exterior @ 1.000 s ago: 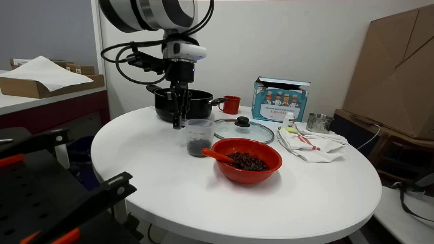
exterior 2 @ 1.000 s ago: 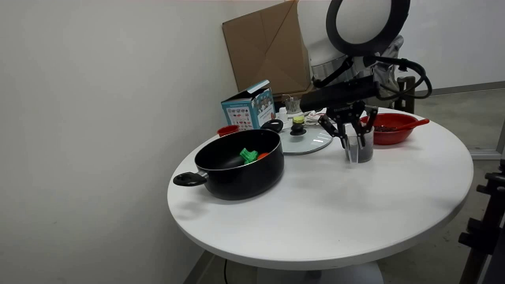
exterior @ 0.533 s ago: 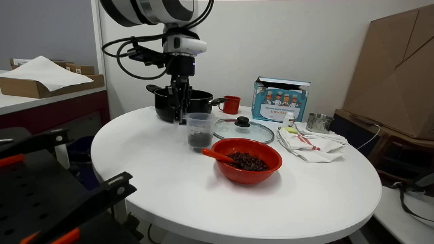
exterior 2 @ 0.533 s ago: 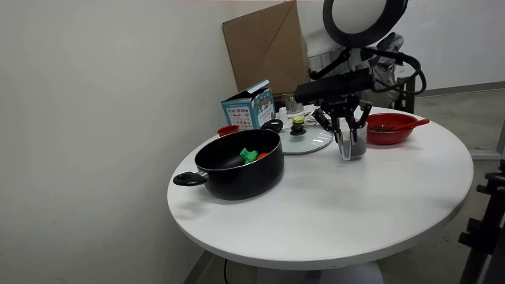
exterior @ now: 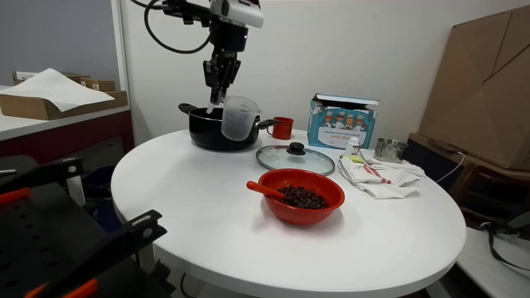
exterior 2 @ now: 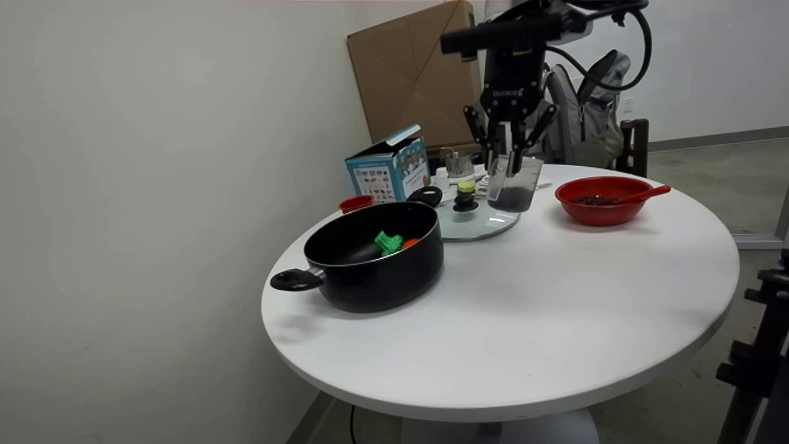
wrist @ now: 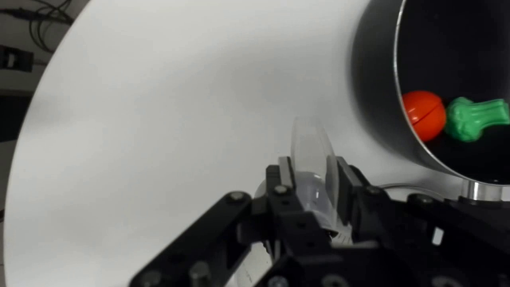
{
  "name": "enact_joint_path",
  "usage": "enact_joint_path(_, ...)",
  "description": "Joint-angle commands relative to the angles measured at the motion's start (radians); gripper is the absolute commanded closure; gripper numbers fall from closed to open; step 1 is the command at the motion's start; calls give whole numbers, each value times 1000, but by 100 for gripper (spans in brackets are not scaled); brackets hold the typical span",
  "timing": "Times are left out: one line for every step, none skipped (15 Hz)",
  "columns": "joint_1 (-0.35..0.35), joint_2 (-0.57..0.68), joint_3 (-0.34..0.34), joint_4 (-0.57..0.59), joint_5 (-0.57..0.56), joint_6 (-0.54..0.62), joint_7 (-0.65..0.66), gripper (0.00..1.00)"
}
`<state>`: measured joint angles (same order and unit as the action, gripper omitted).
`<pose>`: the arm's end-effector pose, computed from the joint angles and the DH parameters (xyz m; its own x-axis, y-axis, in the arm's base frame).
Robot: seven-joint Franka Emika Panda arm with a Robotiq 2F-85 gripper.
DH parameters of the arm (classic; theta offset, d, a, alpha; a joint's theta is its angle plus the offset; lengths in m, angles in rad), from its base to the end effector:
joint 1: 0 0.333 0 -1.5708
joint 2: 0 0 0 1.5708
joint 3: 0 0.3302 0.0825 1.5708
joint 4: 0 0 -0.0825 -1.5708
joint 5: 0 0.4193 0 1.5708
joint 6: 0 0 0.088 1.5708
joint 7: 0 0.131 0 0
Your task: Pour some contents from the clear jar into the orange bowl
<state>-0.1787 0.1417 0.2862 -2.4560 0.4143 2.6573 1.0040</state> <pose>0.5084 0.0516 0.2086 0.3108 -0.9289 -0.2016 -0.9476 -0.2861 -0.1425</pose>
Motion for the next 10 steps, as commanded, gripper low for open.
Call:
enact_joint_path(-16, -41, -85, 35, 254, -155, -253, 92)
enact_joint_path(-20, -40, -121, 41, 274, -193, -280, 92)
enact_joint_path(-18, -34, -167, 52, 286, -239, -306, 92)
enact_joint_path(-20, -25, -208, 63, 295, -283, -327, 92)
enact_joint_path(-23, -19, -244, 75, 303, -325, -343, 92)
enact_joint_path(-27, -11, -278, 85, 306, -361, -356, 92)
enact_joint_path(-31, -5, -309, 95, 309, -392, -366, 92)
enact_joint_path(-34, 2, -335, 105, 317, -422, -379, 92)
enact_joint_path(-41, 10, -358, 117, 340, -459, -404, 92)
enact_joint_path(-44, 19, -377, 130, 356, -491, -416, 92)
